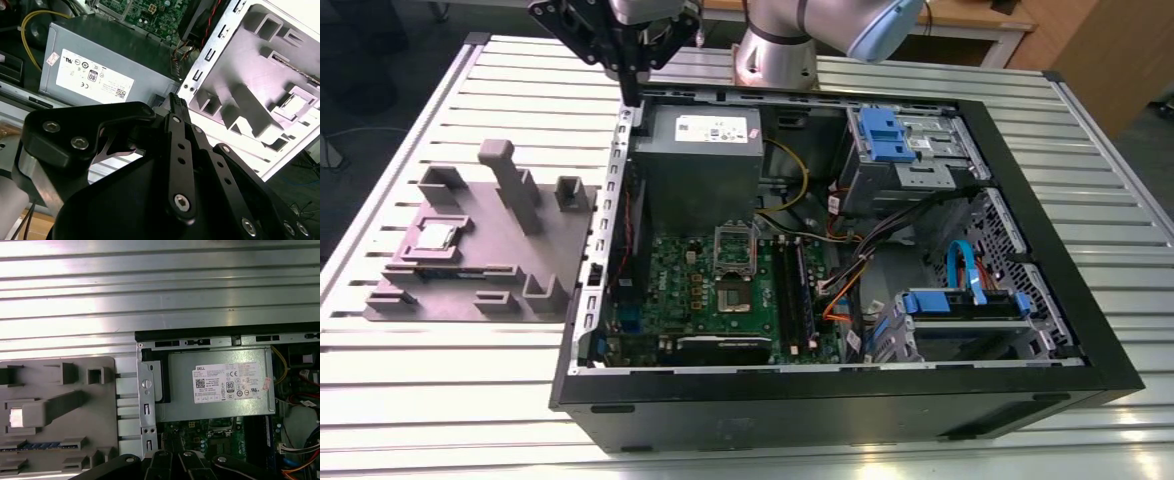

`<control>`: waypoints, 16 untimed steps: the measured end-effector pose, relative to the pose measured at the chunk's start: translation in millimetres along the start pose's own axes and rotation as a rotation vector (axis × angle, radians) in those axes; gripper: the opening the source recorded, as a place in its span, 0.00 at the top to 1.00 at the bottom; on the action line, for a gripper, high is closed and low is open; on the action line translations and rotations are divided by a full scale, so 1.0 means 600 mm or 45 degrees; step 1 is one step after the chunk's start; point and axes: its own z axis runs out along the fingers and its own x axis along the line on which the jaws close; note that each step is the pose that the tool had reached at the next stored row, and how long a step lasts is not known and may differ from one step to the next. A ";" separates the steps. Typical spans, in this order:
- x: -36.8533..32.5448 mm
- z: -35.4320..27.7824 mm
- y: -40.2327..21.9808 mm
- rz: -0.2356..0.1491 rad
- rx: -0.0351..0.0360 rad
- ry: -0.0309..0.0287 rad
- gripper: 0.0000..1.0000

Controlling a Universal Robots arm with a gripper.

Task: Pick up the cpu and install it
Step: 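Reach for the cpu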

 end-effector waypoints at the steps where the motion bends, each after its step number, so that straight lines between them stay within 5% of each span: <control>1: 0.000 0.000 0.000 0.000 0.0000 0.0000 0.90; 16: 0.008 0.000 -0.001 0.000 0.0000 0.0000 0.90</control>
